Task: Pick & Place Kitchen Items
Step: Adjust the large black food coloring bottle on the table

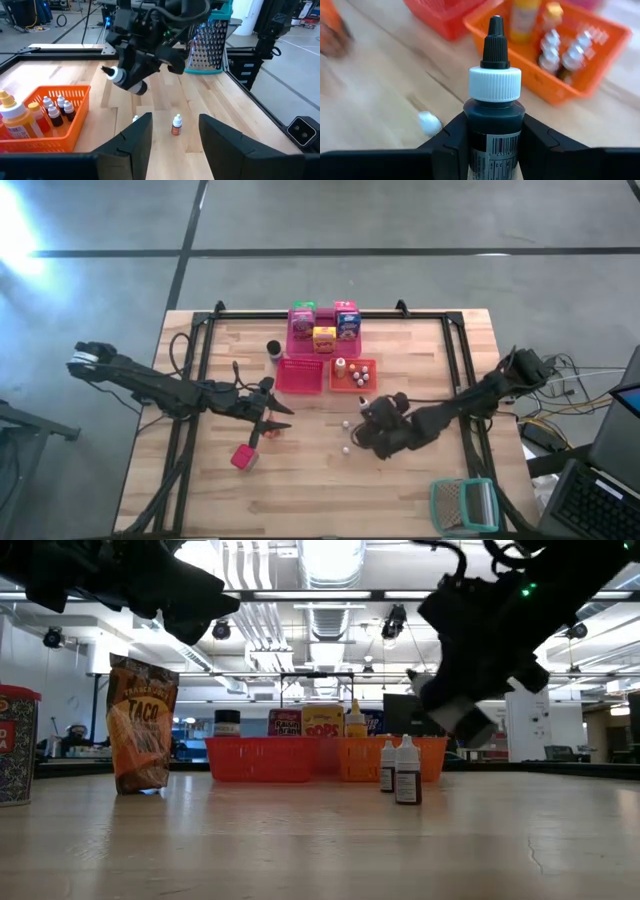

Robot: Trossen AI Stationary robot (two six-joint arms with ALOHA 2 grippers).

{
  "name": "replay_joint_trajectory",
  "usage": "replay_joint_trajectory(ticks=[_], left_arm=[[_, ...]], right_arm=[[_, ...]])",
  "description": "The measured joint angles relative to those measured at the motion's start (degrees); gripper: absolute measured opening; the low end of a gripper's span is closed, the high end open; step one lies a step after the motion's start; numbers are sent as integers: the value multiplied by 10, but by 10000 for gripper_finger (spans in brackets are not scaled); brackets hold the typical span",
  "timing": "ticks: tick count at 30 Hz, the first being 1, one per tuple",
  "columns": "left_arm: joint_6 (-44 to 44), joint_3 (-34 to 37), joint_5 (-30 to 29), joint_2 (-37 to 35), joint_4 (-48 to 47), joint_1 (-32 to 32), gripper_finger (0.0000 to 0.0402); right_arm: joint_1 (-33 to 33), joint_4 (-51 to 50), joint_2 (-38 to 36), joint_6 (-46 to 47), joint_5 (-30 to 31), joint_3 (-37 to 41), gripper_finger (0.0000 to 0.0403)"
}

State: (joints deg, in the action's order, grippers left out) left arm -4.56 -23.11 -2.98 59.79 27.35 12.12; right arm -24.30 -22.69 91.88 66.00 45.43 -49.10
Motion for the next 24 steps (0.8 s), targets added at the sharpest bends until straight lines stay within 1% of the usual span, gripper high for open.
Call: replay_joint_trajectory(ticks=[4, 6, 8, 11, 13, 16, 19, 24], left_arm=[[-3, 0, 0, 0, 0, 0, 168], [-4, 0, 0, 0, 0, 0, 168], [-4, 0, 0, 0, 1, 0, 168], [-4, 0, 0, 0, 1, 0, 168], [-4, 0, 0, 0, 0, 0, 168], [-2, 0, -3, 0, 1, 0, 168], [-2, 0, -20, 0, 1, 0, 168], [-3, 0, -31, 0, 4, 0, 168]], right_arm=[[-14, 139, 1, -68, 51, 43, 117], [-21, 190, 1, -92, 80, 67, 121], [-31, 225, 1, -93, 118, 93, 120], [-52, 277, 1, -79, 195, 135, 114], [-62, 316, 1, -68, 224, 161, 112], [-70, 363, 9, -67, 232, 194, 114], [-75, 408, 28, -66, 235, 216, 119], [-78, 497, 82, -104, 251, 223, 119]])
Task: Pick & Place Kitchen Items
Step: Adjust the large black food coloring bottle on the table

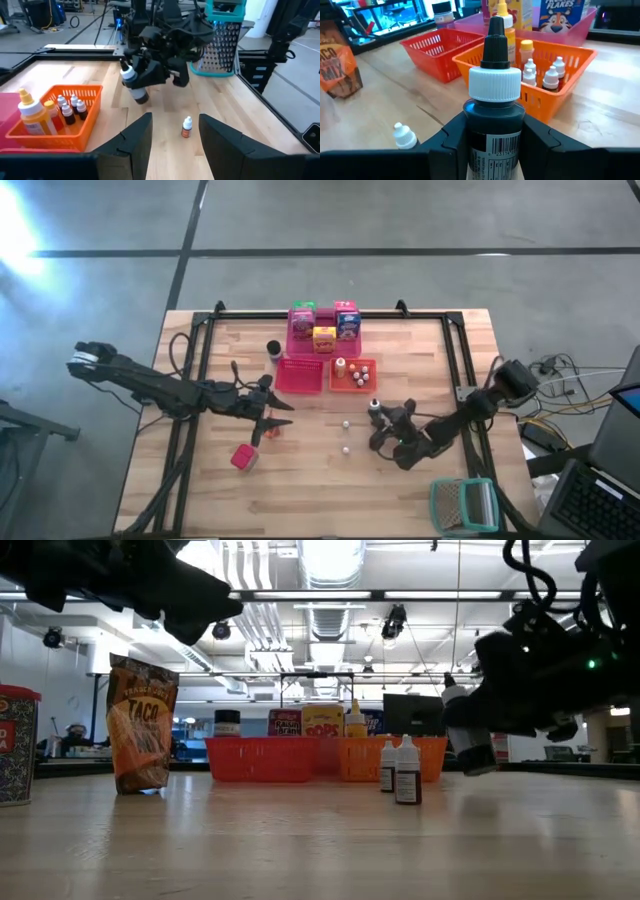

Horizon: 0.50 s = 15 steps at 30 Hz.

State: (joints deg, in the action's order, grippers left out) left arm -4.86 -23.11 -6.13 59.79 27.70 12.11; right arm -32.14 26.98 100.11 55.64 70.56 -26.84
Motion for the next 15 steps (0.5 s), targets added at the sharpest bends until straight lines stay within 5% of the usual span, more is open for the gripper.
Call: replay_joint_trajectory(ticks=[9, 15], left_arm=[[-1, 0, -7, 0, 12, 0, 168], [-1, 0, -9, 0, 10, 0, 168]], right_arm=[[0, 127, 114, 1, 50, -7, 121], [1, 143, 125, -47, 38, -24, 146]])
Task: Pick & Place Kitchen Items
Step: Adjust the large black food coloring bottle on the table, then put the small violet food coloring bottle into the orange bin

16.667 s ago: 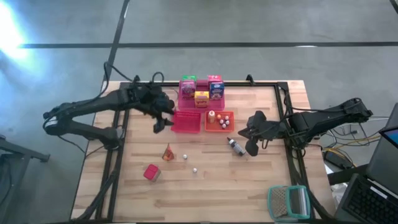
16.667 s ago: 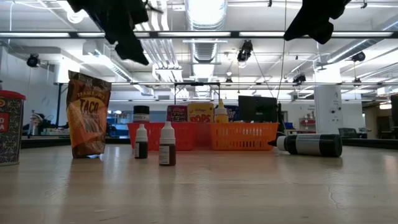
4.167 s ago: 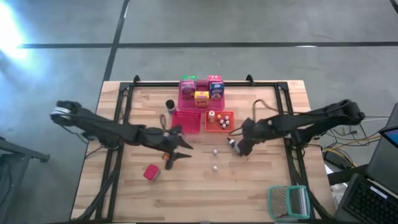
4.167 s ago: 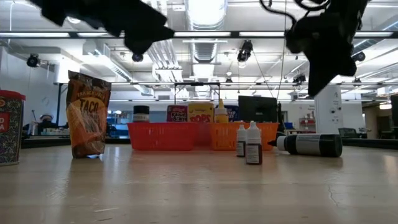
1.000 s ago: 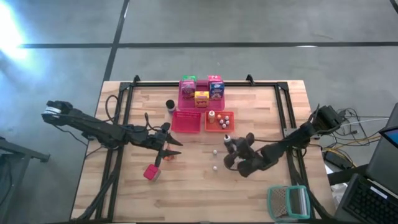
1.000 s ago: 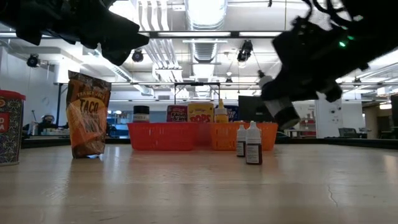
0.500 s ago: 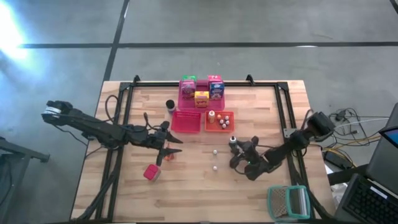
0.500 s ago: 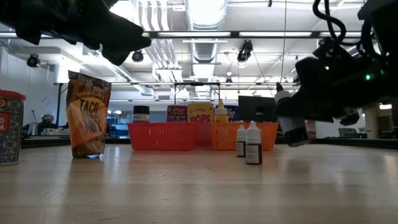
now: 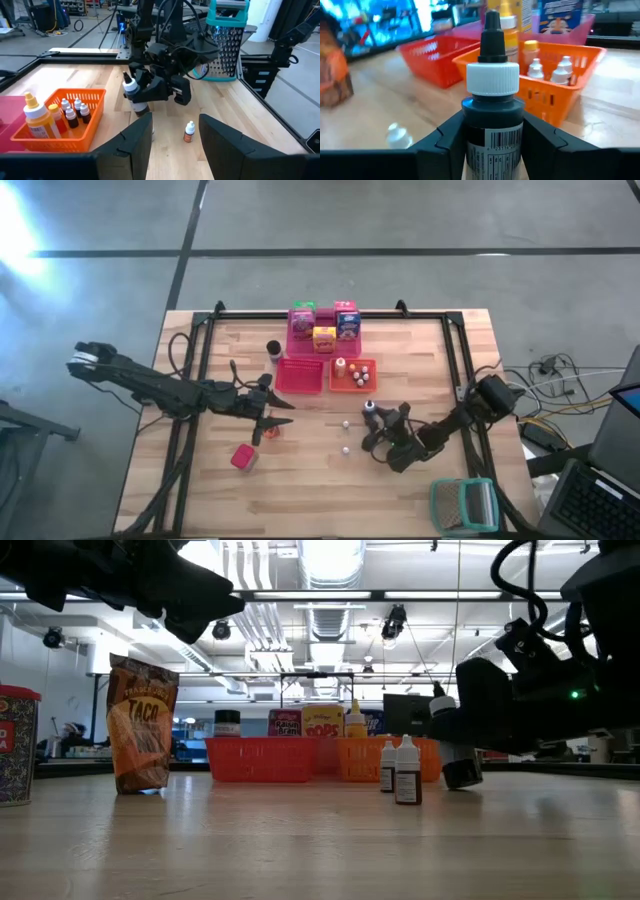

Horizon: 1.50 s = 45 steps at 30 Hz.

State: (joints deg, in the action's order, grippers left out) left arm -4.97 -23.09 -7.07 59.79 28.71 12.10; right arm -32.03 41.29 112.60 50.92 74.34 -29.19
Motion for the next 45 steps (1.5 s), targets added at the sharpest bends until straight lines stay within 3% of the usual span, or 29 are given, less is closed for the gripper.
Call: replay_joint_trajectory(ticks=[7, 18, 25, 31, 33, 36, 39, 42, 45], left_arm=[[2, 0, 0, 0, -3, 0, 168], [-2, 0, -1, 0, -3, 0, 168], [-2, 0, -1, 0, -4, 0, 168], [-2, 0, -1, 0, -5, 0, 168], [-3, 0, -1, 0, -5, 0, 168], [-12, 0, -1, 0, -5, 1, 168], [-14, 0, -1, 0, -15, 1, 168], [-16, 0, -1, 0, -30, 1, 168], [-16, 0, 0, 0, -43, 1, 168]], right_arm=[[0, -8, -32, -71, -85, -3, 175], [0, -6, -72, -112, -89, 3, 185], [0, -6, -162, -226, -95, 5, 192], [3, -8, -285, -345, -96, 4, 200], [11, -20, -330, -360, -124, -2, 199], [37, -128, -393, -344, -195, -37, 189], [68, -330, -425, -294, -252, -109, 175], [99, -521, -423, -249, -302, -197, 160], [121, -644, -401, -223, -353, -268, 144]])
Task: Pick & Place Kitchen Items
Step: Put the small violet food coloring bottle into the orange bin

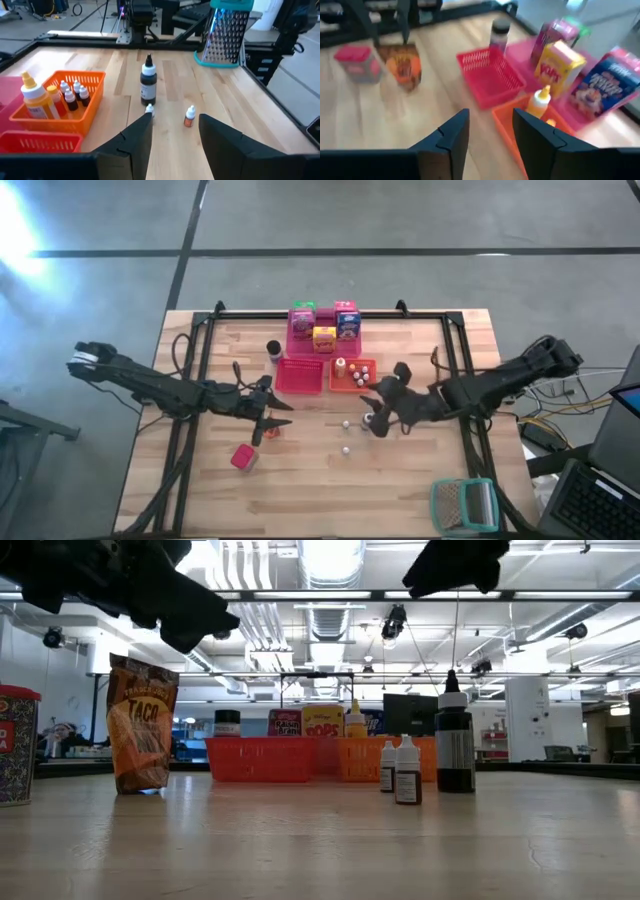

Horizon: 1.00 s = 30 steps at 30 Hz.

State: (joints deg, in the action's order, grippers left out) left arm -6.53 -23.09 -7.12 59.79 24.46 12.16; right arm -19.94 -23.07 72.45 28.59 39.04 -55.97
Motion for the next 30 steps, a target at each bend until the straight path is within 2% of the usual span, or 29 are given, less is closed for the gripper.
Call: replay_joint_trajectory(ticks=[5, 11, 16, 25, 30], left_arm=[[0, 0, 0, 0, -20, 0, 168], [-4, 0, -1, 0, -21, -1, 168], [17, 0, -41, -1, -23, -1, 168], [19, 0, -146, -35, -55, -1, 168], [19, 0, -154, -48, -81, -1, 168]], right_arm=[[12, -87, 49, 19, -85, -94, 119], [24, -217, 144, 16, -154, -221, 95], [45, -310, 225, 15, -225, -304, 84], [77, -332, 306, -3, -346, -361, 107], [77, -342, 323, -26, -362, -361, 130]])
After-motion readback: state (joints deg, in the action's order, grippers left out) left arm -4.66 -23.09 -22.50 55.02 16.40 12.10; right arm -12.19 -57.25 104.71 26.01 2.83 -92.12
